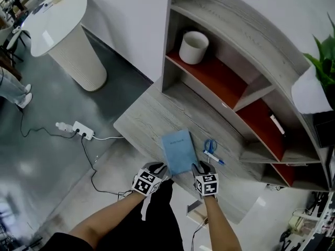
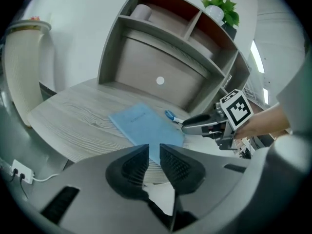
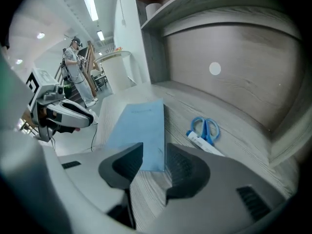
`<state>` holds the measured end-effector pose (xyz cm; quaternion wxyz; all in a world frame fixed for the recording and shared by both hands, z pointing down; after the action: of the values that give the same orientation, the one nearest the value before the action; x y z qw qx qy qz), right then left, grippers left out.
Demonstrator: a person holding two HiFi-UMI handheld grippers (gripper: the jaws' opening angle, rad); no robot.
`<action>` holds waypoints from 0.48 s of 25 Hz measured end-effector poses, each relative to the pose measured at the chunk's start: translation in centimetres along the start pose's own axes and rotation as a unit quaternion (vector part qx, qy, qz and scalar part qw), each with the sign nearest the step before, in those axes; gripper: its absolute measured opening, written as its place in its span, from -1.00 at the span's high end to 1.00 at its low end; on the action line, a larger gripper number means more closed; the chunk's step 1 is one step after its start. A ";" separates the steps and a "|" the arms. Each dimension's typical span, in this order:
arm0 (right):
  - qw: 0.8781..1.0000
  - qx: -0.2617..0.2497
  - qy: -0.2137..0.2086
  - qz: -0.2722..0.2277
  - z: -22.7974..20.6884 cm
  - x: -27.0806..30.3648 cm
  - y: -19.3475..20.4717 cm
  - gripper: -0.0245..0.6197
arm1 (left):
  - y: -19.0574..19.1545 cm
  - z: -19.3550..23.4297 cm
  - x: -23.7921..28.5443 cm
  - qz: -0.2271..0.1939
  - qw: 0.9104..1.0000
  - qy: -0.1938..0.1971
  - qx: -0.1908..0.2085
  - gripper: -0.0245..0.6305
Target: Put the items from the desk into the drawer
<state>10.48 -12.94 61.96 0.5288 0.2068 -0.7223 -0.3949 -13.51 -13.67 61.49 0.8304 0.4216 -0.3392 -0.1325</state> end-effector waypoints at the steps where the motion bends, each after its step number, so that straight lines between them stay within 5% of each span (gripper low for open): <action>1: 1.000 0.001 -0.004 0.005 -0.1 0.3 0.3 0.46 | 0.5 0.0 0.4 0.011 1.000 0.003 -0.011 0.71; 4: 1.000 -0.003 -0.012 0.008 -0.5 0.8 0.7 0.45 | 1.8 -0.2 1.7 0.051 0.997 0.024 -0.044 0.37; 12: 1.000 -0.014 -0.011 0.001 -0.4 1.0 2.2 0.45 | 3.5 0.2 3.5 0.064 0.993 -0.002 -0.100 0.29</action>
<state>10.73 -12.48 64.38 0.5242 0.1944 -0.7228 -0.4063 -11.32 -13.44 65.92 0.8747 0.3132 -0.3521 -0.1130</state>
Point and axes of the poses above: the fingertips, and each gripper's own axes: x forward along the fingers, z to its left, y out of its underside, the point moved 9 cm from there along -x, backward along the fingers, and after that the axes turned 15 degrees about -z, right-handed, at the moved point
